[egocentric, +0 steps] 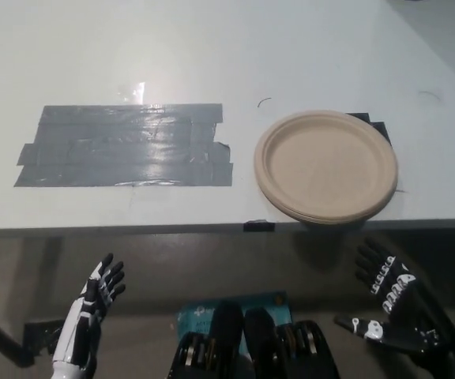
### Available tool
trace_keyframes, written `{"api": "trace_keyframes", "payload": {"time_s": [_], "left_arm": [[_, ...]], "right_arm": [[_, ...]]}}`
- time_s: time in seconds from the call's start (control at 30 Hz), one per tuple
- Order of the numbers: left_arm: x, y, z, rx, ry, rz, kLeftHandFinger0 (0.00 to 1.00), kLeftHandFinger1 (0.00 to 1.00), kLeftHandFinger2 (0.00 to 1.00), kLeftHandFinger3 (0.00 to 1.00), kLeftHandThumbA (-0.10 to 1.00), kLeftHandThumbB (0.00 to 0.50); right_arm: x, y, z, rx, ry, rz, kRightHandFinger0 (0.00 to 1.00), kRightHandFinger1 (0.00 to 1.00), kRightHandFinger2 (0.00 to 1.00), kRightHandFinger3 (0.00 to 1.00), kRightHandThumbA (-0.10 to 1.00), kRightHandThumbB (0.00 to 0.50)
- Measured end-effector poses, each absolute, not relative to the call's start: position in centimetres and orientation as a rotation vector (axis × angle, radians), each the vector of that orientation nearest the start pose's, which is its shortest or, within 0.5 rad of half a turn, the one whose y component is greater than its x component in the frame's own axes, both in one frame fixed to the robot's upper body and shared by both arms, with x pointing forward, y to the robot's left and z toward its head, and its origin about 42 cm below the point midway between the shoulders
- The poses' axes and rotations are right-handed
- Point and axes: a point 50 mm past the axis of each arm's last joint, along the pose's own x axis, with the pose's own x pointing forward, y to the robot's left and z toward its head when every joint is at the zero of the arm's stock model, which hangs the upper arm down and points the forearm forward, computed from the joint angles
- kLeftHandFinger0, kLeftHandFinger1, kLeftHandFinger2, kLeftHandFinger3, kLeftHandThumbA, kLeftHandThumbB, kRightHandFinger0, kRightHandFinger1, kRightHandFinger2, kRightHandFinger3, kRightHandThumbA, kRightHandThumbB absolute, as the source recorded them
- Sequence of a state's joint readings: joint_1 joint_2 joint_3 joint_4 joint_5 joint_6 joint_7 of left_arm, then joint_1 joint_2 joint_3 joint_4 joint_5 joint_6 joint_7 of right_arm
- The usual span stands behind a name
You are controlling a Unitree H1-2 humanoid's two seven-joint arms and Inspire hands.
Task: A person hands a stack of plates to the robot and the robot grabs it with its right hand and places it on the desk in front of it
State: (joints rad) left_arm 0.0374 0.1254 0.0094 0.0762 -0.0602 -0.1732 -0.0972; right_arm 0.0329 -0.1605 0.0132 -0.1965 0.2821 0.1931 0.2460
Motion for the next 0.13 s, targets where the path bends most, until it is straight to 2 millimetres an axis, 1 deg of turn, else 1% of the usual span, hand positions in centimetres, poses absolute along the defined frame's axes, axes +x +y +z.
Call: {"api": "trace_keyframes", "payload": {"time_s": [0.03,0.13], "left_arm": [[26.98,25.39,7.95,0.07,-0.061,-0.079,1.0,1.0,1.0,1.0,1.0,0.287],[27.27,25.33,8.17,0.069,-0.069,-0.082,1.0,1.0,1.0,1.0,1.0,0.284]], "right_arm": [[27.03,-24.0,13.23,0.115,0.019,0.301,1.0,1.0,1.0,1.0,1.0,0.242],[27.08,-24.06,13.24,0.089,0.02,0.295,1.0,1.0,1.0,1.0,1.0,0.242]]}}
